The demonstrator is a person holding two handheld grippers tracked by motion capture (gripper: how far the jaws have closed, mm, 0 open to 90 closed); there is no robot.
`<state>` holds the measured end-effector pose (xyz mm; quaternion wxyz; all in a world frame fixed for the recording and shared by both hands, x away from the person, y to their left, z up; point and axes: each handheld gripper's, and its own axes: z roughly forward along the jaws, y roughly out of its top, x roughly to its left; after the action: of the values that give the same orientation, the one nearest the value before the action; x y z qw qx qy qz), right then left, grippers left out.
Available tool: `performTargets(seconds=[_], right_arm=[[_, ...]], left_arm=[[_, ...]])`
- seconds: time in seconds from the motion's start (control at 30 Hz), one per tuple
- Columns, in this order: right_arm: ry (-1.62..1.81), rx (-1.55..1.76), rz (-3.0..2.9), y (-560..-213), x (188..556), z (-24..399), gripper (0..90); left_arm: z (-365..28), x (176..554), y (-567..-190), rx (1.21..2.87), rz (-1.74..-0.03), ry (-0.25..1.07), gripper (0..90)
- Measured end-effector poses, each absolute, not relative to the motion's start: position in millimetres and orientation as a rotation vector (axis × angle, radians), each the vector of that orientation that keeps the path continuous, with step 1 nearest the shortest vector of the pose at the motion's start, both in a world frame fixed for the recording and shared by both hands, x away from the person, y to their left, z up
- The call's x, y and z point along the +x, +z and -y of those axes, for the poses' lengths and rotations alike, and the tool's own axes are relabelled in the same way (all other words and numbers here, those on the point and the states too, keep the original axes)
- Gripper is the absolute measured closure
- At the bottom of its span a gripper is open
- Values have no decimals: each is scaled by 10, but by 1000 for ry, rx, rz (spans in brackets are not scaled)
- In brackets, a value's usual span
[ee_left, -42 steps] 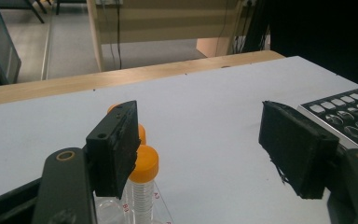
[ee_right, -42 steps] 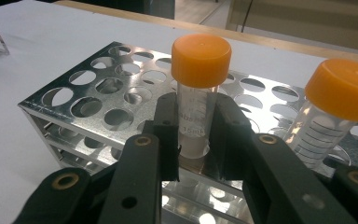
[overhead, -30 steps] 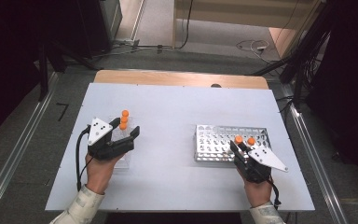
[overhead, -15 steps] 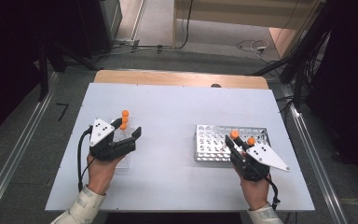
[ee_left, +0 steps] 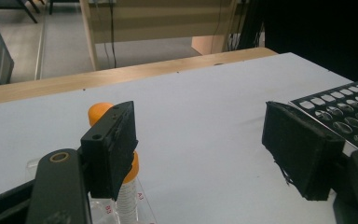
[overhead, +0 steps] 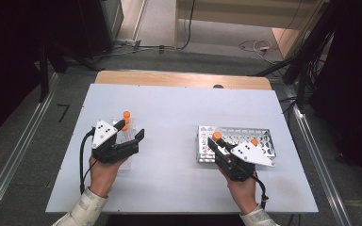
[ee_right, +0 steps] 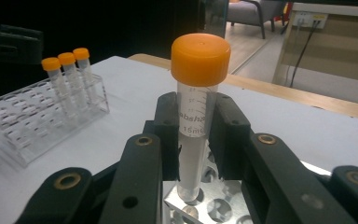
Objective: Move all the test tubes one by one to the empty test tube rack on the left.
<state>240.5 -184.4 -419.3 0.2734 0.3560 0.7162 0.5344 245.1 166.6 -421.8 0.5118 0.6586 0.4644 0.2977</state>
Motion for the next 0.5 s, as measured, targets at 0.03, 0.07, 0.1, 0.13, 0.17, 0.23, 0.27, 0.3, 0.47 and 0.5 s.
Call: performTargets(seconds=[0.03,0.07,0.1,0.13,0.17,0.23,0.27,0.3,0.47,0.5], right_arm=[[1441,954,-1933,-4193,2406,1821,722],[1443,946,-1940,-4194,2408,1799,722],[1445,942,-1944,-4196,2408,1775,722],[1447,934,-1951,-4198,2409,1752,722],[1449,931,-1957,-4201,2410,1729,722],[1453,925,-1968,-4207,2413,1682,722],[1454,919,-1974,-4211,2415,1658,722],[1456,912,-1982,-4217,2417,1634,722],[1454,889,-2024,-4261,2433,1510,722],[1450,884,-2032,-4274,2438,1485,722]], left_arm=[[-1662,2452,-4220,1584,-1115,715,257],[-1659,2451,-4221,1584,-1114,715,257],[-1657,2451,-4221,1585,-1114,714,257],[-1655,2450,-4221,1584,-1113,712,257],[-1651,2448,-4220,1584,-1113,712,257],[-1645,2444,-4218,1587,-1111,710,257],[-1642,2444,-4218,1590,-1110,709,257],[-1638,2442,-4218,1589,-1109,708,257],[-1628,2437,-4216,1589,-1102,696,257],[-1626,2434,-4213,1592,-1102,693,257]])
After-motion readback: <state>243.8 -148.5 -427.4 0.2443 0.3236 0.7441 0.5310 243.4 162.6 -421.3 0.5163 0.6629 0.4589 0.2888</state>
